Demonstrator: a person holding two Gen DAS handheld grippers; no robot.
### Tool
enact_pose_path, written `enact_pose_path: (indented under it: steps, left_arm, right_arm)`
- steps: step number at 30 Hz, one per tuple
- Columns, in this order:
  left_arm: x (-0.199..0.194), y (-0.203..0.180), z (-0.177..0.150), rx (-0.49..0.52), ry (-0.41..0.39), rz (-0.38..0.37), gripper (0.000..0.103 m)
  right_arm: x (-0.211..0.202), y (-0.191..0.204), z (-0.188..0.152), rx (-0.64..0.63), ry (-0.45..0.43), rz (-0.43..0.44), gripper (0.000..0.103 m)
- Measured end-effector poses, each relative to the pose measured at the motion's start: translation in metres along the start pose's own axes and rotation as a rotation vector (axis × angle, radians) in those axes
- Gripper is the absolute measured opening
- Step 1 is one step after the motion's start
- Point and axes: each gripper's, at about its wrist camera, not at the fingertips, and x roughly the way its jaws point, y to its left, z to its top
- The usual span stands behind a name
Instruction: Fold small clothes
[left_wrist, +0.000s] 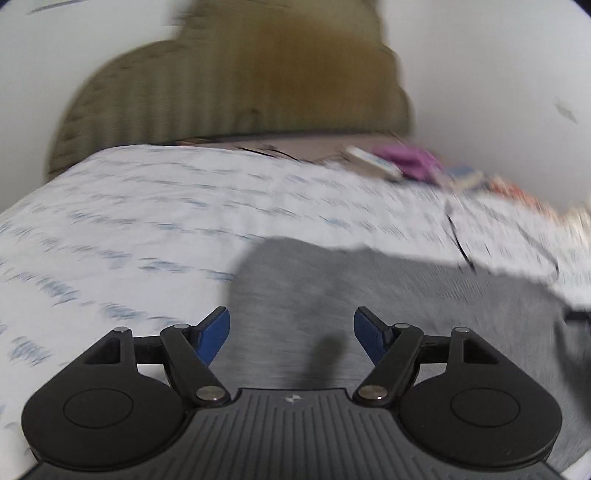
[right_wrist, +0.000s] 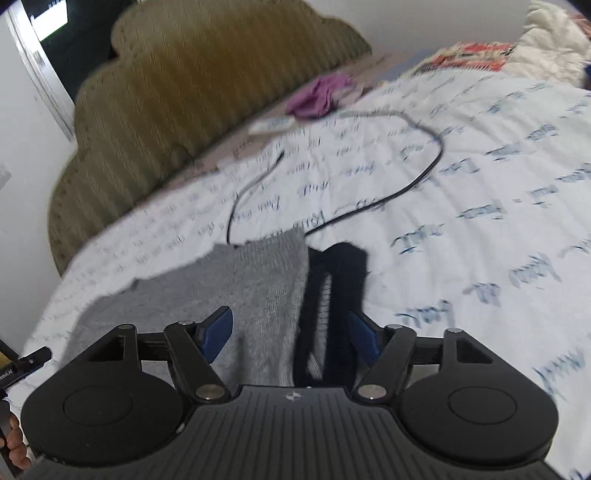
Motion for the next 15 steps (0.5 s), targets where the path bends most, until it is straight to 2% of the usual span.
enact_pose_path:
  steps: [1, 3, 4, 5, 7, 12, 15]
  left_arm:
    - [0.007, -0.009, -0.003, 0.044, -0.001, 0.026, 0.074]
    - [0.025, -0.018, -0.01, 0.105, 0.03, 0.088, 0.076]
    - [0.029, -0.017, -0.012, 0.091, 0.043, 0.081, 0.076]
    - [0.03, -0.014, -0.013, 0.073, 0.041, 0.074, 0.076]
    - [0.03, -0.011, -0.012, 0.059, 0.055, 0.064, 0.076]
    - [0.032, -0.007, -0.012, 0.048, 0.06, 0.042, 0.076]
    - [0.033, -0.007, -0.014, 0.05, 0.055, 0.041, 0.077]
  right_arm:
    - [0.008, 0.001, 0.0, -0.011, 0.012, -0.027, 0.074]
    - [0.011, -0.002, -0.004, -0.021, -0.003, -0.024, 0.075]
    - [0.011, -0.004, -0.006, -0.015, -0.005, -0.009, 0.067]
    - [0.009, -0.006, -0.007, -0.005, -0.014, 0.002, 0.065]
    - [0.005, -0.008, -0.009, -0.013, -0.032, 0.002, 0.033]
    - [-0.007, -0.018, -0.004, 0.008, -0.06, 0.029, 0.017]
    - [0.001, -0.026, -0.009, 0.026, -0.044, 0.03, 0.016]
